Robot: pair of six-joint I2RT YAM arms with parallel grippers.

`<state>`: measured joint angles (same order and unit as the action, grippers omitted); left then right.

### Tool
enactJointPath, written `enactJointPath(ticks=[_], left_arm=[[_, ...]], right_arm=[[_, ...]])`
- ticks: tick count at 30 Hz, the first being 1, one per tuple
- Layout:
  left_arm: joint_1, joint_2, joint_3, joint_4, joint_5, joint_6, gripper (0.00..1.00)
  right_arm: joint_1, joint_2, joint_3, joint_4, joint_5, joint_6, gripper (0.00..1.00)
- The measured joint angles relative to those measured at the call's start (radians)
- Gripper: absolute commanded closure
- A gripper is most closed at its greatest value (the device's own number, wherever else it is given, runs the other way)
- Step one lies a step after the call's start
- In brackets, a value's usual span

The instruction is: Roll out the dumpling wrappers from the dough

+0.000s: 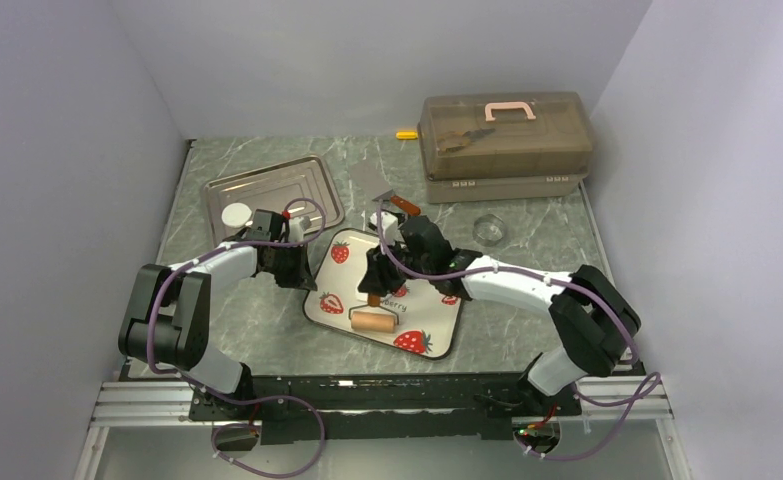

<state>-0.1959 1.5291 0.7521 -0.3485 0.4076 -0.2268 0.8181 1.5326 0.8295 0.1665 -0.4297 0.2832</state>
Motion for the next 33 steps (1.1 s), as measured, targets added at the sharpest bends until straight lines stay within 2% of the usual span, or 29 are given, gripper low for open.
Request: enactJointPath(ticks=[5, 9, 12, 17, 19, 25, 33], left_arm=[[0.000, 0.000, 0.000, 0.000, 0.000, 0.000, 1.00], [0.000, 0.000, 0.000, 0.000, 0.000, 0.000, 1.00], [0.000, -0.001, 0.000, 0.000, 0.000, 0.000, 1.00], [0.000, -0.002, 0.000, 0.000, -0.002, 0.000, 1.00], [0.000, -0.002, 0.000, 0.000, -0.002, 0.000, 1.00], [0.000, -0.002, 0.000, 0.000, -0.002, 0.000, 1.00], [0.000, -0.002, 0.000, 0.000, -0.002, 0.000, 1.00]], right_arm=[[-0.005, 0.000, 0.170, -0.169, -0.002, -0.027, 1.00], [-0.030, 0.012, 0.290, -0.169, 0.042, -0.028, 1.00], [-0.062, 0.043, 0.316, -0.134, 0.113, -0.027, 1.00], [-0.084, 0.138, 0.264, -0.120, 0.216, -0.027, 1.00], [-0.083, 0.154, 0.214, -0.066, 0.222, 0.009, 1.00], [-0.023, 0.106, 0.096, 0.067, 0.249, 0.052, 1.00], [0.044, 0.072, 0.023, 0.093, 0.212, 0.148, 1.00]])
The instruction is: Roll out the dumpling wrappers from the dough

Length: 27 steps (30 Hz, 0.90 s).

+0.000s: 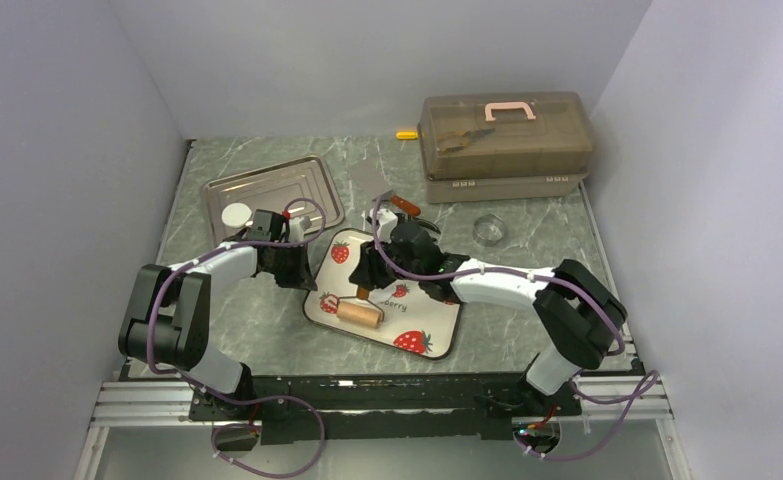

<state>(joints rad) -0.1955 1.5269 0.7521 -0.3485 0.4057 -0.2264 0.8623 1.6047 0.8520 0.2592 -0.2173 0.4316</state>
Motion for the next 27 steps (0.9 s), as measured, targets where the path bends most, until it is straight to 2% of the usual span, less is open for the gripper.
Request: enactJointPath(ticks=[9, 15, 19, 23, 27], left_arm=[[0.000, 0.000, 0.000, 0.000, 0.000, 0.000, 1.00], [0.000, 0.000, 0.000, 0.000, 0.000, 0.000, 1.00], [0.000, 0.000, 0.000, 0.000, 0.000, 0.000, 1.00], [0.000, 0.000, 0.000, 0.000, -0.001, 0.000, 1.00], [0.000, 0.000, 0.000, 0.000, -0.002, 0.000, 1.00]], right_arm=[[-0.010, -0.005, 0.190, -0.251, -0.055, -0.015, 1.00], [-0.112, -0.067, 0.217, -0.214, 0.010, 0.046, 1.00], [-0.164, -0.029, 0.209, -0.203, 0.102, 0.051, 1.00], [-0.193, 0.043, 0.161, -0.200, 0.125, 0.052, 1.00], [-0.254, 0.036, 0.112, -0.142, 0.147, 0.079, 1.00]])
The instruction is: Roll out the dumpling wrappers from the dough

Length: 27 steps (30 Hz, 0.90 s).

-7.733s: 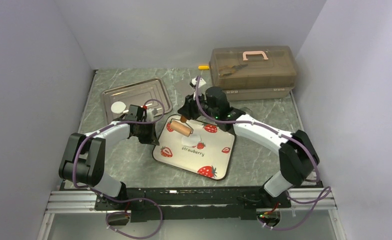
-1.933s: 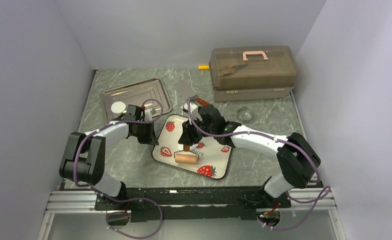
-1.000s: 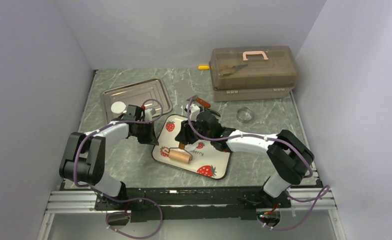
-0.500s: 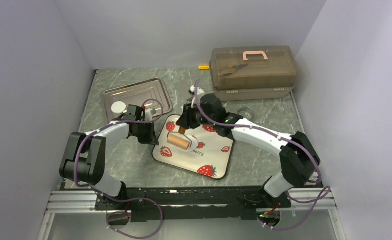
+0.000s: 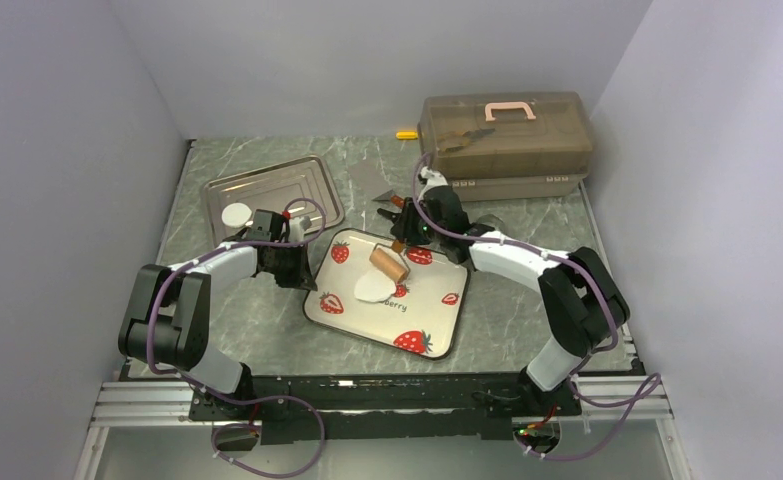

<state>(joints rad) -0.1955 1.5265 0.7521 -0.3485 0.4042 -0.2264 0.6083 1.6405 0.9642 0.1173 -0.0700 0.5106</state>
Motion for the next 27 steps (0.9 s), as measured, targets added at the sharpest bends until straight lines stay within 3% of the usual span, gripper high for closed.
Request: enactJointPath(ticks=[11, 17, 23, 27], left_arm=[[0.000, 0.000, 0.000, 0.000, 0.000, 0.000, 1.00], [0.000, 0.000, 0.000, 0.000, 0.000, 0.000, 1.00], [0.000, 0.000, 0.000, 0.000, 0.000, 0.000, 1.00], [0.000, 0.000, 0.000, 0.000, 0.000, 0.000, 1.00]], right_arm=[[-0.029, -0.086, -0.029, -0.078, 0.166, -0.060, 1.00], [0.027, -0.138, -0.007, -0.187, 0.132, -0.108, 1.00], [0.146, -0.152, 0.000, -0.151, 0.032, -0.052, 1.00], [0.155, -0.125, -0.003, -0.130, 0.034, -0.029, 1.00]])
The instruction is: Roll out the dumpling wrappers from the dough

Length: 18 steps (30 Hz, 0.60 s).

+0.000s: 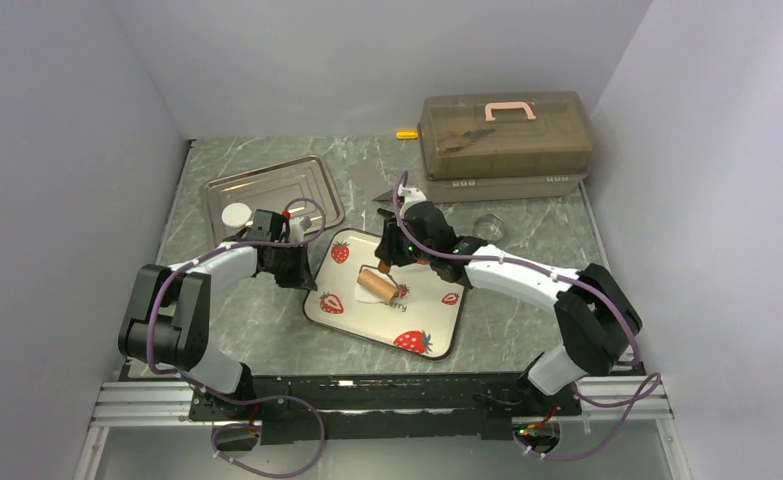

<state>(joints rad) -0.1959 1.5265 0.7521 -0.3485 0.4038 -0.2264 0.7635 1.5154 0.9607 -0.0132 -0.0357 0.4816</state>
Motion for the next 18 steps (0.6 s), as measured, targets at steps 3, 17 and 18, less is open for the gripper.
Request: enactJointPath(ticks=[3, 17, 18], left_arm=[[0.000, 0.000, 0.000, 0.000, 0.000, 0.000, 1.00], [0.000, 0.000, 0.000, 0.000, 0.000, 0.000, 1.00], [0.000, 0.000, 0.000, 0.000, 0.000, 0.000, 1.00]], right_arm=[[-0.003, 0.034, -0.021, 0.034, 0.039, 0.011, 1.00], [-0.078, -0.085, -0.130, 0.029, 0.312, -0.056, 1.00], [-0.082, -0.095, -0.130, 0.014, 0.315, -0.073, 1.00]])
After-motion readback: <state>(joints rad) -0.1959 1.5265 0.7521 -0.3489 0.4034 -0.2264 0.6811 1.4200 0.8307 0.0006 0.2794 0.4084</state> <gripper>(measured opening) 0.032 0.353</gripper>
